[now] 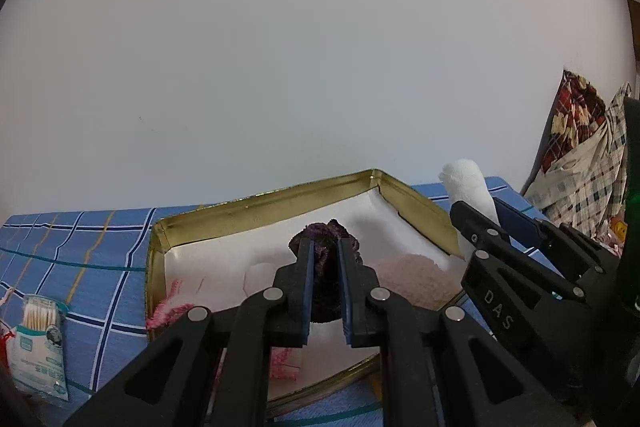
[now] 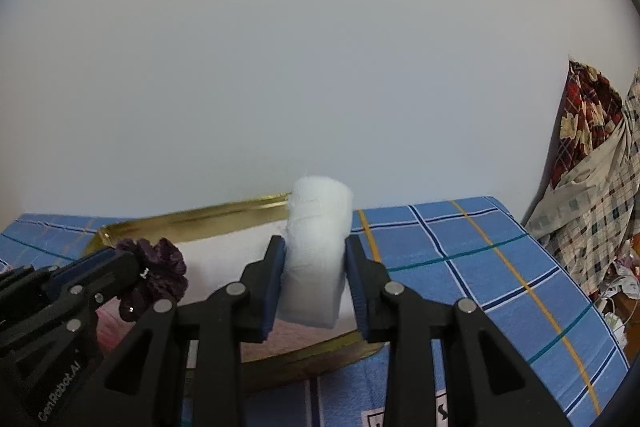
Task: Organize soft objects
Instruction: 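Carry the white towel and dark scrunchie over the gold tin with both tools, then open both tools to drop the towel and scrunchie into the tin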
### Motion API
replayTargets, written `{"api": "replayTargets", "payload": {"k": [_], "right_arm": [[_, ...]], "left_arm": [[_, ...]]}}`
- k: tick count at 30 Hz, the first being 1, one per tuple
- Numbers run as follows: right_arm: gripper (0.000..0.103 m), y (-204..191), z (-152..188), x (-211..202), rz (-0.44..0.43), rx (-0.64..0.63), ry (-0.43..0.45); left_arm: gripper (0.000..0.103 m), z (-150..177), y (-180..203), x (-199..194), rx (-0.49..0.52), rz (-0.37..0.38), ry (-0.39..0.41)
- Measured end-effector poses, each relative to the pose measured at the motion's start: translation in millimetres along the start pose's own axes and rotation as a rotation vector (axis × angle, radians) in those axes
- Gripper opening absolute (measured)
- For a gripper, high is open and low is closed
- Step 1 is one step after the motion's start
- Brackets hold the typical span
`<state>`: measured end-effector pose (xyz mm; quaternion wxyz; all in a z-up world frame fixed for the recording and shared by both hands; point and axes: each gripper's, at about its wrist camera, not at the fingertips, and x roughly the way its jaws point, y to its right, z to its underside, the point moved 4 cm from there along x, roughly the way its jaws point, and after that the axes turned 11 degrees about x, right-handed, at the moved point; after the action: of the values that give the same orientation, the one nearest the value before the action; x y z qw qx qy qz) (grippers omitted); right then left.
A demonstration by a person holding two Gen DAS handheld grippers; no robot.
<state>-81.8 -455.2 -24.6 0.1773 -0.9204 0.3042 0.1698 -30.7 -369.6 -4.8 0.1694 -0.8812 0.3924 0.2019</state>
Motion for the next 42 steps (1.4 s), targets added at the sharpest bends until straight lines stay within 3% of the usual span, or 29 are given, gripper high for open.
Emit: {"api": "replayTargets", "payload": {"k": [6, 23, 25, 27, 28, 29, 30, 31, 32, 36, 42], "right_arm": [[0.031, -3, 7, 8, -0.021, 0.010, -0.062], [0.032, -4, 14, 21, -0.026, -0.017, -0.098], [0.034, -4, 14, 20, -0.025, -0.014, -0.096], [0.046, -2, 13, 16, -0.017, 0.001, -0.079], [0.071, -1, 12, 13, -0.012, 0.012, -0.062], [0.092, 1, 10, 9, -0.006, 0.028, -0.032], [0.097, 2, 7, 3, -0.004, 0.040, 0.002], [0.099, 3, 5, -1, -0.004, 0.047, 0.027], [0.099, 3, 3, -6, -0.005, 0.051, 0.055], [0.103, 3, 0, -11, 0.008, 0.048, 0.081], [0.103, 4, -1, -9, 0.002, 0.052, 0.066]], "left_arm": [[0.013, 5, 2, 8, 0.012, -0.011, -0.025], [0.013, 16, 9, 21, 0.065, -0.091, -0.069], [0.014, 17, 9, 22, 0.059, -0.099, -0.078], [0.016, 17, 7, 20, 0.044, -0.100, -0.067], [0.020, 17, 6, 17, 0.040, -0.095, -0.057], [0.032, 18, 6, 14, 0.036, -0.096, -0.047], [0.042, 18, 5, 12, 0.035, -0.103, -0.043], [0.070, 18, 5, 10, 0.034, -0.115, -0.037], [0.091, 18, 4, 5, 0.033, -0.134, -0.022], [0.094, 14, 0, -15, 0.050, -0.235, 0.055], [0.094, 17, -5, -16, 0.026, -0.236, 0.034]]}}
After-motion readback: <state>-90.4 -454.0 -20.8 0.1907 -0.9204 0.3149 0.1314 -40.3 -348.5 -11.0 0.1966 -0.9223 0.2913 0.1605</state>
